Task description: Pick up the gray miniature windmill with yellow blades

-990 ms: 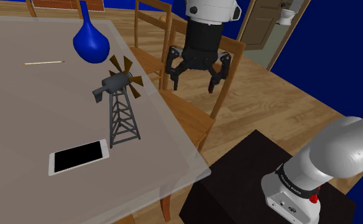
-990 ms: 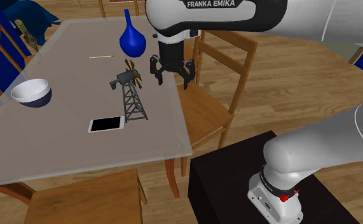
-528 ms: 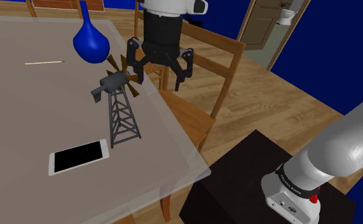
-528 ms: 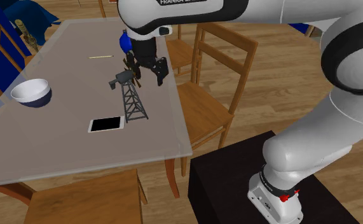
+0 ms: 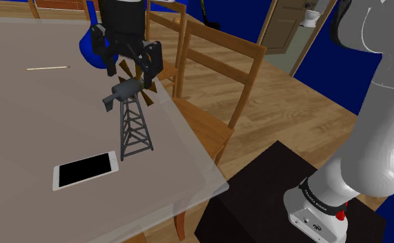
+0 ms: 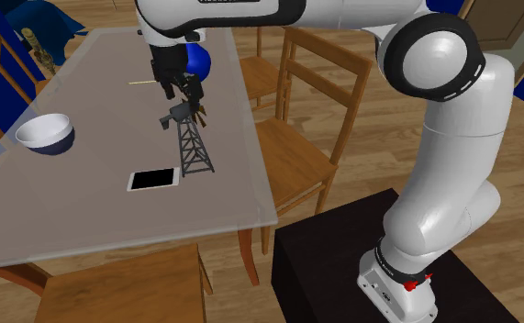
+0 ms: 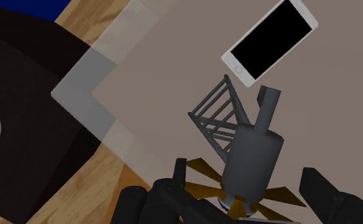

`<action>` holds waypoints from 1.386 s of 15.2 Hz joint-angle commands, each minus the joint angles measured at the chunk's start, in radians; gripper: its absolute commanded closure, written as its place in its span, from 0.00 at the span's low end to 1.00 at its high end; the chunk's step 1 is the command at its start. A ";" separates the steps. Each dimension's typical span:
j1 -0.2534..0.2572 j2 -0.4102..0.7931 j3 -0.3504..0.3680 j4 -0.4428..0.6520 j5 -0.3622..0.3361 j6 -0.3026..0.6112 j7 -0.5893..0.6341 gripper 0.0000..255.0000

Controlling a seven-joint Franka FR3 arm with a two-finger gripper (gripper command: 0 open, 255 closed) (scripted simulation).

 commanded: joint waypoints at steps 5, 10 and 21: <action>0.029 0.050 -0.019 -0.012 -0.041 0.050 0.046 0.00; 0.017 0.044 -0.019 -0.056 -0.039 0.088 0.048 1.00; 0.026 0.049 -0.019 -0.021 -0.041 0.058 0.046 1.00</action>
